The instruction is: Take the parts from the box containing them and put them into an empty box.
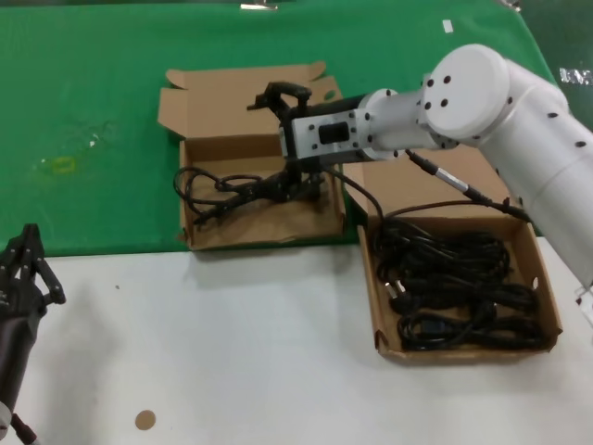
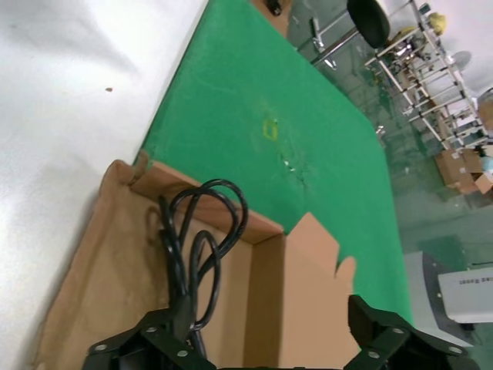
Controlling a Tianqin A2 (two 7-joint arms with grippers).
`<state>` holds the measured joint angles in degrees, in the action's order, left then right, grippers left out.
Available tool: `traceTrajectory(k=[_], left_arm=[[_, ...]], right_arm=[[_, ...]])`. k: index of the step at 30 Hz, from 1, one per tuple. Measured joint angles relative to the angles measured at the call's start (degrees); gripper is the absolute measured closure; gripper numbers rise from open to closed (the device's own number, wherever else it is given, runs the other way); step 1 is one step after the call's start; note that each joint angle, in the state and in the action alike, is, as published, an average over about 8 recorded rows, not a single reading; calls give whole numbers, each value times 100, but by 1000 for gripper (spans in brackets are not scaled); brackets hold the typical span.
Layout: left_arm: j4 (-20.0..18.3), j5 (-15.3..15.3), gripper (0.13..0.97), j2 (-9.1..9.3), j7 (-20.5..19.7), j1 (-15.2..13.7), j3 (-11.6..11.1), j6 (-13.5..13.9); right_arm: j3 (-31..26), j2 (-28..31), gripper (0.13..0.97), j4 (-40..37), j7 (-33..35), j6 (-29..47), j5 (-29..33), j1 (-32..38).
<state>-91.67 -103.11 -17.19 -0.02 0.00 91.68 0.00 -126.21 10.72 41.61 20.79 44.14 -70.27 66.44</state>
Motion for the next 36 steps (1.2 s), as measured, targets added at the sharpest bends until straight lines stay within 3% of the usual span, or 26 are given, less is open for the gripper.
traceTrajectory(k=[6,15,19,27,31,36], left_arm=[[0,0,945,0,0,0,0,0],[0,0,918,0,0,0,0,0],[0,0,902,0,0,0,0,0],[0,0,787,0,0,0,0,0],[0,0,787,0,0,0,0,0],[0,-1,671,0,2,0,0,0]], right_arm=[[7,48,375,150,-85,-4,20,-42],[108,67,223,297,-145,-133,-75,-236],[247,91,193,492,-225,-310,-209,-501],[596,151,143,983,-427,-756,-543,-1170],[778,183,138,1239,-532,-989,-718,-1518],[1009,223,129,1564,-666,-1285,-939,-1961]])
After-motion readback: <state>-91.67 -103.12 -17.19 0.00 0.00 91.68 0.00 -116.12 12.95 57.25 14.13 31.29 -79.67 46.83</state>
